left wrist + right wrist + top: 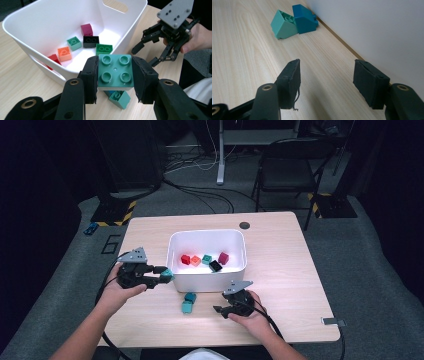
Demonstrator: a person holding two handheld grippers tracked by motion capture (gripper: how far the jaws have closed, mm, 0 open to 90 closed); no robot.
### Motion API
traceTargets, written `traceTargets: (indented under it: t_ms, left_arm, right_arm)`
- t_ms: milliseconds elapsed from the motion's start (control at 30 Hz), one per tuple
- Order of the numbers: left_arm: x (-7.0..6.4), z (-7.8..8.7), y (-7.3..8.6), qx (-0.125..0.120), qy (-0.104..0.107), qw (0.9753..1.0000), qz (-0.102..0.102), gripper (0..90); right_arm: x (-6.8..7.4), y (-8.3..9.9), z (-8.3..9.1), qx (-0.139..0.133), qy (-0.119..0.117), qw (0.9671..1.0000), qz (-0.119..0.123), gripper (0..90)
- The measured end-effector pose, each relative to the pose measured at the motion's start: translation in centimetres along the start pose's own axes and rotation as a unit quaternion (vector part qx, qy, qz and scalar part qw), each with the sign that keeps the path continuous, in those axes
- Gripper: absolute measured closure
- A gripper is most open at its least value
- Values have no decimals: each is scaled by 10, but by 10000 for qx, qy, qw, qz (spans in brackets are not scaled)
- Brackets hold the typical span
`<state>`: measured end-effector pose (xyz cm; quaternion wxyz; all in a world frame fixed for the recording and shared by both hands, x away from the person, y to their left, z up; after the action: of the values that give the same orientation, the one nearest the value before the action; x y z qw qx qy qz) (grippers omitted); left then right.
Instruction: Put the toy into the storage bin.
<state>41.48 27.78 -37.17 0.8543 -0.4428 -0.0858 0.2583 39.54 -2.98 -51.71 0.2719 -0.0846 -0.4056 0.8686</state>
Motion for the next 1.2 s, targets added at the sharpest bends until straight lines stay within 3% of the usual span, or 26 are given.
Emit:
traceTargets:
  t_ms: [633, 933, 1200]
  left_arm:
    - [11, -20, -58, -83, -16, 9997, -213, 585]
    - [16, -44, -82, -86, -14, 9996, -253, 585]
    - [24, -68, -98, -206, -11, 9997, -162, 585]
  right_arm:
    - [-2, 1, 0, 45, 60, 10000, 37, 387]
    - [-3, 2, 0, 67, 69, 9999, 79, 383]
    - [-2, 2, -1, 57, 76, 9999, 95, 384]
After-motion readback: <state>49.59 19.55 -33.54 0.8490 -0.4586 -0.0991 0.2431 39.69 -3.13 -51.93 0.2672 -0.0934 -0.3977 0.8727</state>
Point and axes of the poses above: each handheld gripper's, and its own axes: z roughly backward along the jaws, y roughly out of its underside, x roughly to its left, the point moved 2 cm from there along -z, roughly forward along the jaws
